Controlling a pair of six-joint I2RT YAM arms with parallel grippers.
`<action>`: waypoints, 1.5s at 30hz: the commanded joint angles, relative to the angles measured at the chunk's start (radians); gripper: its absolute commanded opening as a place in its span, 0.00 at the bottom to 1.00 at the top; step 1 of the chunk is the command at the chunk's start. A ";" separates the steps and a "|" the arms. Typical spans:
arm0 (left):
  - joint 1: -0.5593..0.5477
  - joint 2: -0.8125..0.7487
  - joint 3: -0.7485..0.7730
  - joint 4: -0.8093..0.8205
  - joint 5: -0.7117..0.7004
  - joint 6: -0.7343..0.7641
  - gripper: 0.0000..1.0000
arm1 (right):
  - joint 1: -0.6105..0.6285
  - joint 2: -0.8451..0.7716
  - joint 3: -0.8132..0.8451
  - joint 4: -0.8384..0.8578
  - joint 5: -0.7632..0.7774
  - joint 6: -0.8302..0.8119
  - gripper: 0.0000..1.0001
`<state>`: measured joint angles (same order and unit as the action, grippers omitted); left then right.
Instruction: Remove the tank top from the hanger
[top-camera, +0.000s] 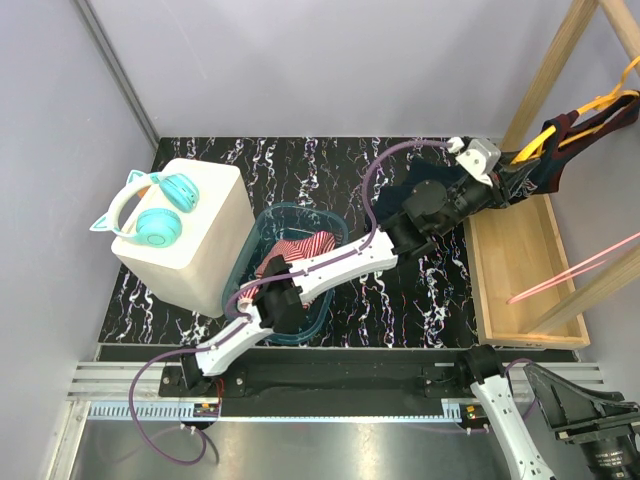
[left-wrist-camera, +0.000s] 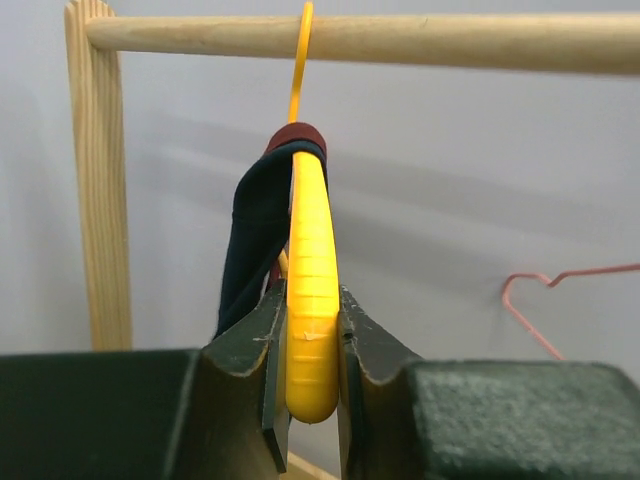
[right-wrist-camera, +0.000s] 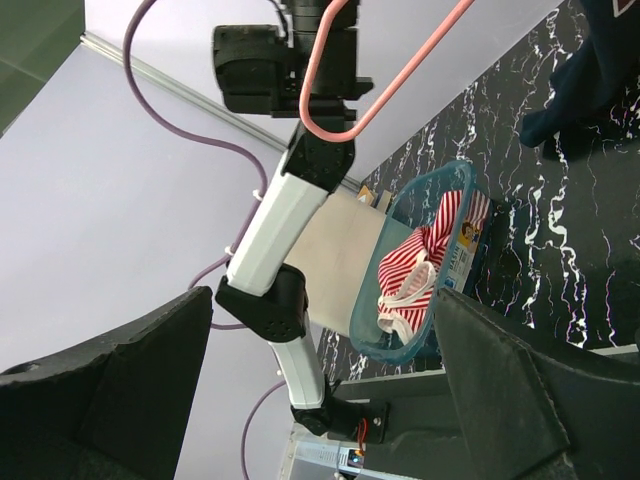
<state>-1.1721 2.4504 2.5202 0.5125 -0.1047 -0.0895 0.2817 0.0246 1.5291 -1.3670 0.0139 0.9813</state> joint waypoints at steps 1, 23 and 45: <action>-0.009 -0.183 0.058 0.096 0.004 -0.144 0.00 | 0.004 0.043 -0.009 -0.116 -0.006 0.008 0.99; -0.012 -0.424 0.015 -0.120 0.082 -0.177 0.00 | 0.004 0.106 -0.024 -0.040 -0.032 -0.056 0.99; -0.089 -0.504 -0.420 -0.158 0.196 -0.075 0.00 | 0.004 0.453 0.505 0.005 0.150 -0.230 1.00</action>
<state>-1.2469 1.9644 2.1201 0.3347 -0.0185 -0.2077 0.2817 0.4858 1.9987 -1.3220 0.0738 0.7731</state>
